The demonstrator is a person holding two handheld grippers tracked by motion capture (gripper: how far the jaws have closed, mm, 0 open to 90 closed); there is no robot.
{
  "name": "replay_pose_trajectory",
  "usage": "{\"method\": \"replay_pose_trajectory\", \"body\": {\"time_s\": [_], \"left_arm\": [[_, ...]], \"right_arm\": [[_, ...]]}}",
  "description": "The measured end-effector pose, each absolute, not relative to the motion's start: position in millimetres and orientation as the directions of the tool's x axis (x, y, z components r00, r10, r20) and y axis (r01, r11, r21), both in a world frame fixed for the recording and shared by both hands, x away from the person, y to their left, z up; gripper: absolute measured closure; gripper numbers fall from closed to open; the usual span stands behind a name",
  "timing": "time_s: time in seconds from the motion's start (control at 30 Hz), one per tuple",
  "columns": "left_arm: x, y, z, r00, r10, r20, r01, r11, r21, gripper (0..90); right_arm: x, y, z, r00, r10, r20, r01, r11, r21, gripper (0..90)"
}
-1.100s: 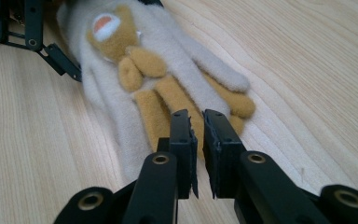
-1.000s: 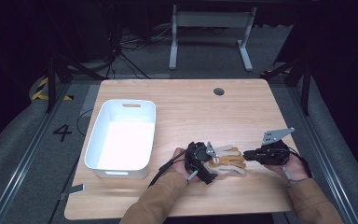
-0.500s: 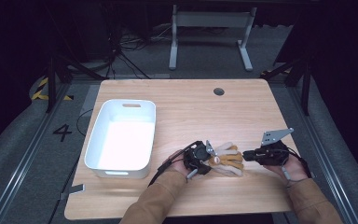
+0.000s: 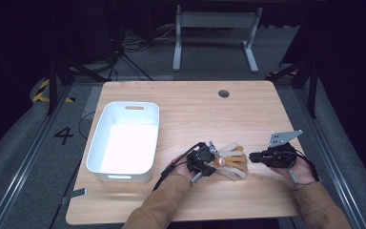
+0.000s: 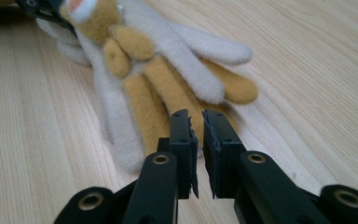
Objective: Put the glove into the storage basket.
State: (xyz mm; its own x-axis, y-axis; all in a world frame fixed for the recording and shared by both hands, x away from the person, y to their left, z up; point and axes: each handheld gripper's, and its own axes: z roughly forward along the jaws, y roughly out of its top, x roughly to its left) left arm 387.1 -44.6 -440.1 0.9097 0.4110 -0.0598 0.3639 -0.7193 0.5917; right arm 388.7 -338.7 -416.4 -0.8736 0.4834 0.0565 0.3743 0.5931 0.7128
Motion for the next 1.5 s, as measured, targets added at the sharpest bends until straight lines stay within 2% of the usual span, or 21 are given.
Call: {"method": "replay_pose_trajectory", "body": {"time_s": [0.8,1.27,1.5], "left_arm": [[389,-23,-388,0.867,0.483,-0.126,0.445,-0.633,0.633,69.3],[395,-20,-369,0.825,0.556,-0.101,0.48,-0.595,0.645,69.0],[402,-22,-362,0.809,0.582,-0.079,0.504,-0.619,0.602,69.1]], "right_arm": [[396,-347,-416,-0.857,0.51,0.073,0.402,0.573,0.714,83.6],[403,-350,-415,-0.852,0.517,0.084,0.408,0.553,0.726,84.1],[407,-351,-416,-0.847,0.524,0.09,0.416,0.547,0.726,84.1]]}}
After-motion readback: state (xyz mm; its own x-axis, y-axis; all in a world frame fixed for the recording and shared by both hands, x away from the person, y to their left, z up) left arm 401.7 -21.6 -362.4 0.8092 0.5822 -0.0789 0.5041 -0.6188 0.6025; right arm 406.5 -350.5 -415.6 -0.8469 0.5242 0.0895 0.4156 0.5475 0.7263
